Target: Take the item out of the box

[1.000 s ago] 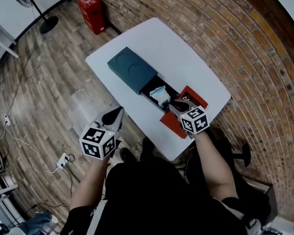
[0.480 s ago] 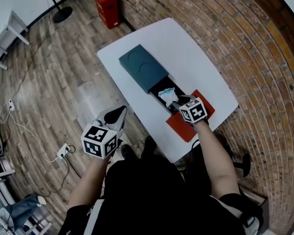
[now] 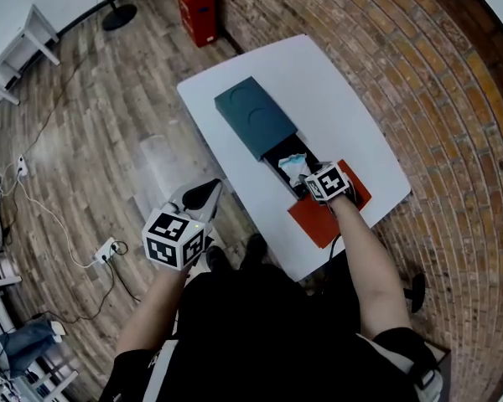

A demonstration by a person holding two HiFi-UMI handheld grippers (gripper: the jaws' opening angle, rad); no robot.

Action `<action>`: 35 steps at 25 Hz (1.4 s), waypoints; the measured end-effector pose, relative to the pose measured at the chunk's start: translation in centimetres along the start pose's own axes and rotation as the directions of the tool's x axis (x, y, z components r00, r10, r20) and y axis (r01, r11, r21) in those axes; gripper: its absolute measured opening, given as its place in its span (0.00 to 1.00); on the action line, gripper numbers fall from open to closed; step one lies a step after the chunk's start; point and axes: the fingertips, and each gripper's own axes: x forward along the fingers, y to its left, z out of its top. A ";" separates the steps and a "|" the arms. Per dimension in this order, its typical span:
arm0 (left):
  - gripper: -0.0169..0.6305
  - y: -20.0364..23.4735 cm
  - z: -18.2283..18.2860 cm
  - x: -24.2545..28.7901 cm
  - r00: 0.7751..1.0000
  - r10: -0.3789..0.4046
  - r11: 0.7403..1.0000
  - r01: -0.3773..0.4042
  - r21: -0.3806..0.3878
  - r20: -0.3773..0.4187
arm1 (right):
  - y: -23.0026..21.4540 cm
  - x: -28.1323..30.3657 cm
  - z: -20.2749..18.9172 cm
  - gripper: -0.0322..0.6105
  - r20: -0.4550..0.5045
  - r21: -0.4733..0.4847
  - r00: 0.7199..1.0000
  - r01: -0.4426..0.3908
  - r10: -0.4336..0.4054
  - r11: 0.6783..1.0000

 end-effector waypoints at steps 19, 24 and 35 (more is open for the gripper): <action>0.03 1.3 -0.5 -4.3 0.997 0.064 0.997 -0.062 -0.037 0.036 | 1.5 1.2 -1.2 0.16 -0.128 -0.090 0.991 0.014 -0.026 0.996; 0.03 2.1 -0.7 -5.9 0.996 0.069 0.997 -0.066 -0.050 0.064 | 1.6 -0.6 0.2 0.13 -0.038 -0.068 0.998 0.054 -0.056 0.996; 0.03 3.0 -1.1 -7.5 0.995 -0.008 0.998 0.014 -0.057 0.103 | 4.4 -7.6 2.9 0.12 0.193 0.028 0.971 0.136 -0.138 0.990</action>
